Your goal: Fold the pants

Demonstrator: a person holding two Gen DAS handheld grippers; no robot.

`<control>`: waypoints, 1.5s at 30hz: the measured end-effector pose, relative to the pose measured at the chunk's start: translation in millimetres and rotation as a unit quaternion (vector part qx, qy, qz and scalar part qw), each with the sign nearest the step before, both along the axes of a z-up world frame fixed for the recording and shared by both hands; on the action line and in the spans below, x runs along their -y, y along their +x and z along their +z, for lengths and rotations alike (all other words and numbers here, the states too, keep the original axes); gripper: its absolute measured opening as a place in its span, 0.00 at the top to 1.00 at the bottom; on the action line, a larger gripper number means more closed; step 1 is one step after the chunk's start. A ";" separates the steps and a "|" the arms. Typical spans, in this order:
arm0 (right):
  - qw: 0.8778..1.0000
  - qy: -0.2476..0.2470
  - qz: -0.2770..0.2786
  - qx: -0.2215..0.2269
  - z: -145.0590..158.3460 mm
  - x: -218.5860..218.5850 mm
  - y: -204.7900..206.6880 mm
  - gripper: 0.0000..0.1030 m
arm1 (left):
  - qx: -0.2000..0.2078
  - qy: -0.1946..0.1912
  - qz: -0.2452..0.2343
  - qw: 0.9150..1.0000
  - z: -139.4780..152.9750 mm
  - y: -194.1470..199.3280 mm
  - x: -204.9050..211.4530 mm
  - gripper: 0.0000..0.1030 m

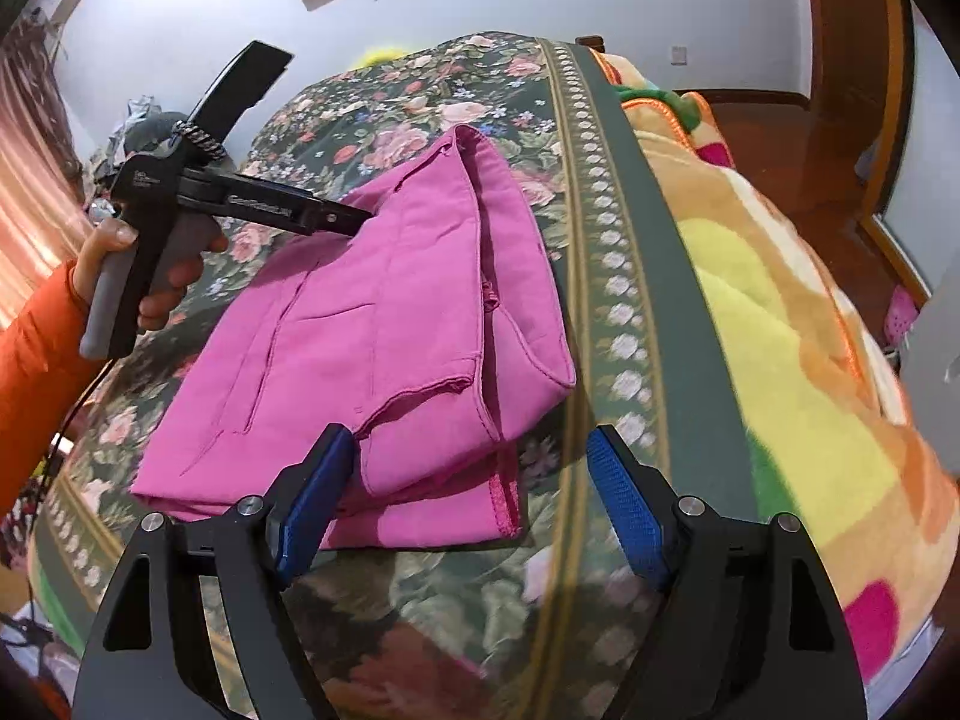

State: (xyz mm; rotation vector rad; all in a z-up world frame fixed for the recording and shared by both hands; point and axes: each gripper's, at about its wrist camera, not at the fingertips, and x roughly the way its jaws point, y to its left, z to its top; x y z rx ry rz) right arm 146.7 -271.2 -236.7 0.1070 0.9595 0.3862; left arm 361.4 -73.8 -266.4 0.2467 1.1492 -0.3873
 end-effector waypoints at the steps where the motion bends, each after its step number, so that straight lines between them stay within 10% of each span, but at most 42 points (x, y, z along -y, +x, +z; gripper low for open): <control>1: 1.000 -0.005 -0.002 0.001 -0.4 -0.6 4.1 0.27 | -0.001 -0.014 0.003 1.000 -1.9 2.5 -4.3 0.08; 6: 1.000 -0.023 -0.021 -0.002 1.4 4.8 20.0 0.27 | -0.039 -0.096 0.016 0.995 -7.4 6.8 -22.3 0.41; 13: 0.999 -0.021 -0.040 0.004 16.9 5.0 22.0 0.27 | -0.040 -0.079 0.051 0.995 4.8 -30.2 -38.7 0.83; 34: 0.999 0.000 0.037 0.032 41.6 -48.4 12.5 0.26 | 0.021 -0.088 0.178 0.980 65.3 -186.3 -145.5 0.86; 38: 0.999 -0.007 0.042 0.015 23.7 -58.2 29.7 0.47 | -0.016 -0.118 0.176 0.977 50.4 -177.6 -146.9 0.85; 45: 0.998 0.007 0.057 -0.016 3.0 -56.1 34.6 0.61 | 0.021 -0.042 0.184 0.982 36.6 -181.7 -140.9 0.85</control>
